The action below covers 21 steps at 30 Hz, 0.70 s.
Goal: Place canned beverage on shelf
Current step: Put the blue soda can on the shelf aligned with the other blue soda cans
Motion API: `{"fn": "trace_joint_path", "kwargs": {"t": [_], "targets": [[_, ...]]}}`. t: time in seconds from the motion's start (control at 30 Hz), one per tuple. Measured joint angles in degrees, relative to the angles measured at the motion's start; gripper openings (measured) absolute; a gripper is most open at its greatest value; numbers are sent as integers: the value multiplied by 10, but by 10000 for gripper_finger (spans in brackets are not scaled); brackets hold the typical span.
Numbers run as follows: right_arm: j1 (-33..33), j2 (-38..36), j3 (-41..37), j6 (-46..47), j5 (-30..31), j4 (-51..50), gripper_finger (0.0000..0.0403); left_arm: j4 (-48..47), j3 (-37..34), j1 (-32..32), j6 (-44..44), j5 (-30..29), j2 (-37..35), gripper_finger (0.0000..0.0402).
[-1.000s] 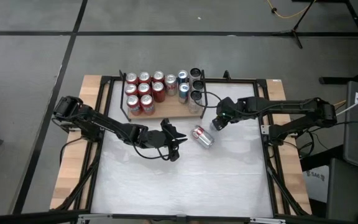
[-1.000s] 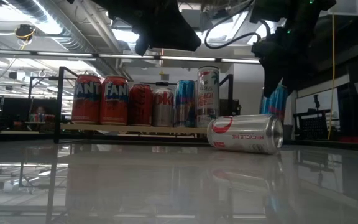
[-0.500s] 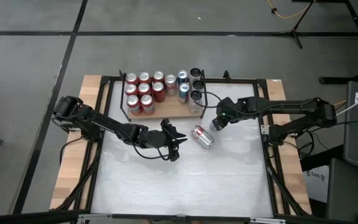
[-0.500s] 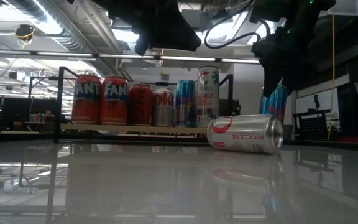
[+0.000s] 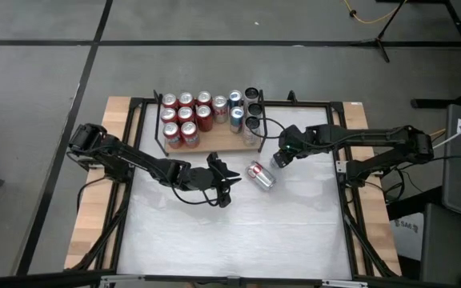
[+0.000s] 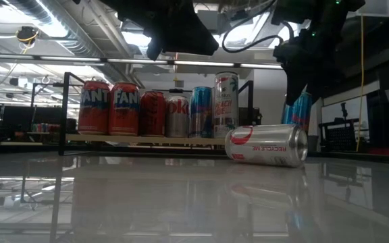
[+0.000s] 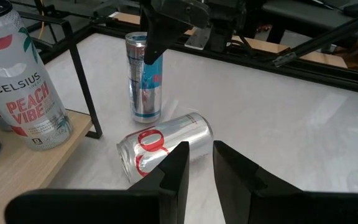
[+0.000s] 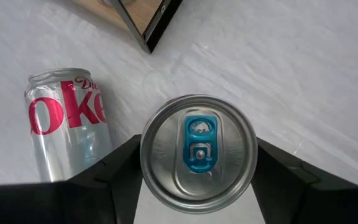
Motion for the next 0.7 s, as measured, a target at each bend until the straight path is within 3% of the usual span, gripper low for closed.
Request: {"fn": "trace_joint_path", "kwargs": {"t": [0.5,0.7], "targets": [[0,0,0,0,0,0,240,0,0,0,0,0,0,64],[0,0,0,-1,-3,2,286,0,0,0,0,0,0,64]]}}
